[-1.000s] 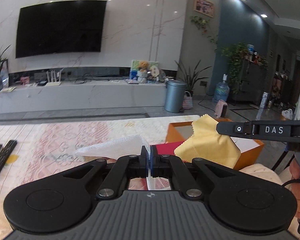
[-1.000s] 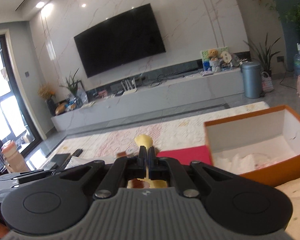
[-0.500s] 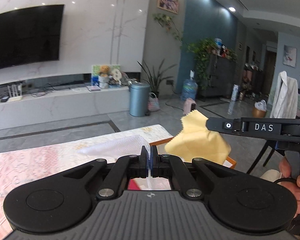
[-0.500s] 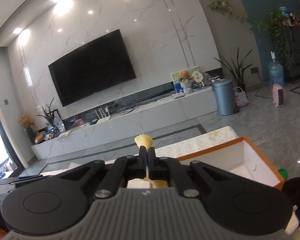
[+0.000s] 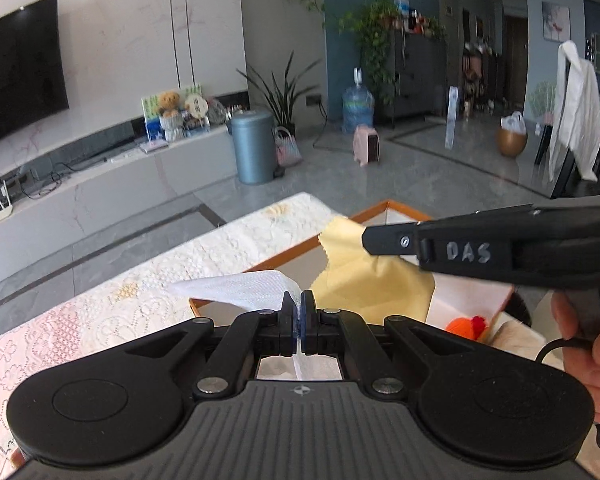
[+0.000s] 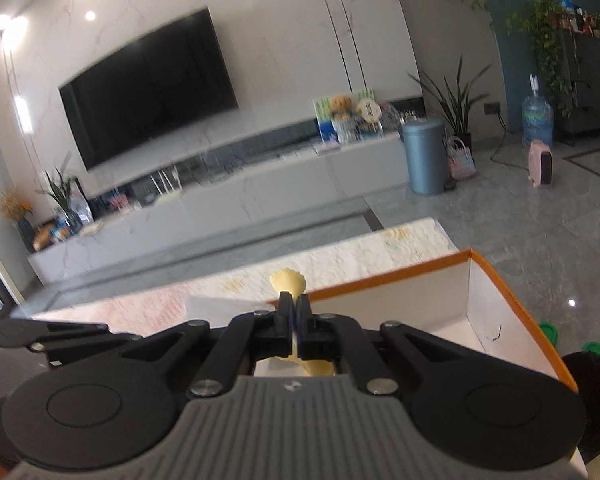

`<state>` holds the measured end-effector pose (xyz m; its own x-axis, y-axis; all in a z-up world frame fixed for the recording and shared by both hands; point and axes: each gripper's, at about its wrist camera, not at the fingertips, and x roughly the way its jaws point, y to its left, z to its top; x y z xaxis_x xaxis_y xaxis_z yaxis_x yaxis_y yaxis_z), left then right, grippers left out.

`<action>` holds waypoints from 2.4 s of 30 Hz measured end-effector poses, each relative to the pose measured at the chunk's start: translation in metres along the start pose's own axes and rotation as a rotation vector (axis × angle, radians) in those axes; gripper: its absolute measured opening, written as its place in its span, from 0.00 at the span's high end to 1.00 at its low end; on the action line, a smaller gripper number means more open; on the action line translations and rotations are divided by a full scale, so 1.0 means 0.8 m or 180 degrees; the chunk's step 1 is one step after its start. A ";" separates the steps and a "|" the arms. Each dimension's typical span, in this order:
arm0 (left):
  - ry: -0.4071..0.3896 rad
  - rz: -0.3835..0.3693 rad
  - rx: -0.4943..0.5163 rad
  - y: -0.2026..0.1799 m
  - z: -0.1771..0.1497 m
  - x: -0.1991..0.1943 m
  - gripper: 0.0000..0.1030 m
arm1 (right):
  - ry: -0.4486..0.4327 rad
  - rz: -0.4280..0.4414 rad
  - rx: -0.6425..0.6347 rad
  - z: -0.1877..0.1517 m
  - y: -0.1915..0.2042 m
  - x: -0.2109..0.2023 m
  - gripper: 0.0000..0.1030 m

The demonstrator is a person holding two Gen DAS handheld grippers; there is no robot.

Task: Organize soft objects
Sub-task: 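Carry tissue and yellow cloth into the box and open both grippers, then move both tools back toward the pile on the bed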

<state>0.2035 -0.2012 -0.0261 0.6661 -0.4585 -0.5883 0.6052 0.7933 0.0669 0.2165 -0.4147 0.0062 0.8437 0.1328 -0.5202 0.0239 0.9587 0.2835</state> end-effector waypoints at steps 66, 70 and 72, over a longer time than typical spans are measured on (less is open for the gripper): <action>-0.0153 0.0704 -0.1418 0.127 -0.204 -0.248 0.37 | 0.0200 0.0233 -0.0507 -0.215 0.220 -0.095 0.36; -0.0080 0.0748 -0.1514 0.140 -0.226 -0.256 0.37 | 0.0247 0.0243 -0.0781 -0.233 0.243 -0.091 0.37; -0.0045 0.0754 -0.1540 0.146 -0.233 -0.258 0.37 | 0.0252 0.0276 -0.0937 -0.237 0.254 -0.089 0.37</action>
<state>0.0557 0.0603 -0.0470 0.7679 -0.2472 -0.5910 0.1697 0.9681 -0.1844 0.0597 -0.1816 -0.0517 0.7910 0.2254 -0.5687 -0.2124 0.9730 0.0903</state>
